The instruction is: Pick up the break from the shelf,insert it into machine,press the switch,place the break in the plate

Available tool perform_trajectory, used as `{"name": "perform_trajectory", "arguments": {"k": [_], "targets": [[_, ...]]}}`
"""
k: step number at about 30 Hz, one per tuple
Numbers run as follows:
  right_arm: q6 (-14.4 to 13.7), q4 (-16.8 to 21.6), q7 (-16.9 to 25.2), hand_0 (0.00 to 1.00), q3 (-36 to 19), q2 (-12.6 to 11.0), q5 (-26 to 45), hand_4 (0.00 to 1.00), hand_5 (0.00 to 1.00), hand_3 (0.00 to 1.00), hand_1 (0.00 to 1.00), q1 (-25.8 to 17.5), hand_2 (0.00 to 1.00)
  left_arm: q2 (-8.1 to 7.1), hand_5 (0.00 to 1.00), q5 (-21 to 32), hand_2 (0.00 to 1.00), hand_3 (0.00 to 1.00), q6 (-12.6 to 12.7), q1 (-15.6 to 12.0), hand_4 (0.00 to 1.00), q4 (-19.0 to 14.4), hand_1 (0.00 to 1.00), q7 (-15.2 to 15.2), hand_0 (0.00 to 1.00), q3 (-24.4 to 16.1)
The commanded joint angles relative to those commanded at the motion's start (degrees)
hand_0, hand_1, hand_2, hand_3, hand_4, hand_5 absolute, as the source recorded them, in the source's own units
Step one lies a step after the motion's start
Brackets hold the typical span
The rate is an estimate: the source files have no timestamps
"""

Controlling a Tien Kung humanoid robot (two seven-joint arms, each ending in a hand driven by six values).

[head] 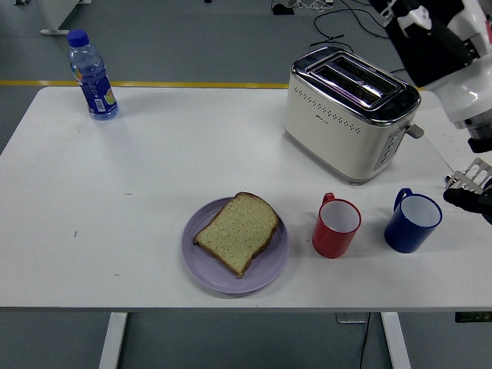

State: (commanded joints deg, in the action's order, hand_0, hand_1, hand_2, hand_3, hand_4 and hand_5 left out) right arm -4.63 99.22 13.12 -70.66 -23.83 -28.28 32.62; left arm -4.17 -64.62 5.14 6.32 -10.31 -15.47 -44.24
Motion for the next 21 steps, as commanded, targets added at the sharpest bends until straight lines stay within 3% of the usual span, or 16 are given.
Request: {"name": "perform_trajectory", "arguments": {"k": [5,7,10,18,21], "targets": [[-4.0,-7.6,0.7,0.806,-7.9,-1.7,11.2,0.535,0.291,0.697,0.732,-2.4,0.748,0.13,0.935,-1.0,0.592,0.596,-0.1,-0.2,0.325,0.0,0.593,-0.2,0.655,-0.9],[-4.2,-8.9,0.7,0.806,-8.9,-1.8,15.9,0.535,0.291,0.697,0.732,-2.6,0.748,0.15,0.935,-1.1,0.592,0.596,-0.1,-0.2,0.325,0.0,0.593,-0.2,0.655,-1.0],[-4.4,-14.1,1.2,0.806,-12.4,-2.8,21.9,0.535,0.291,0.697,0.732,-4.3,0.748,0.30,0.935,-1.3,0.592,0.596,-0.1,-0.4,0.325,0.0,0.593,-0.2,0.655,-1.4],[-4.7,-23.7,1.1,0.808,-15.3,-3.7,25.0,0.528,0.305,0.687,0.733,-6.6,0.750,0.49,0.937,-1.8,0.596,0.598,-0.2,-0.5,0.327,0.0,0.593,-0.3,0.655,-1.8],[-7.9,-27.1,-1.8,0.808,-16.0,-4.4,26.7,0.528,0.305,0.687,0.733,-7.9,0.750,0.55,0.937,-1.9,0.596,0.598,-0.1,-0.5,0.327,0.0,0.593,-0.2,0.655,-1.9]]}}
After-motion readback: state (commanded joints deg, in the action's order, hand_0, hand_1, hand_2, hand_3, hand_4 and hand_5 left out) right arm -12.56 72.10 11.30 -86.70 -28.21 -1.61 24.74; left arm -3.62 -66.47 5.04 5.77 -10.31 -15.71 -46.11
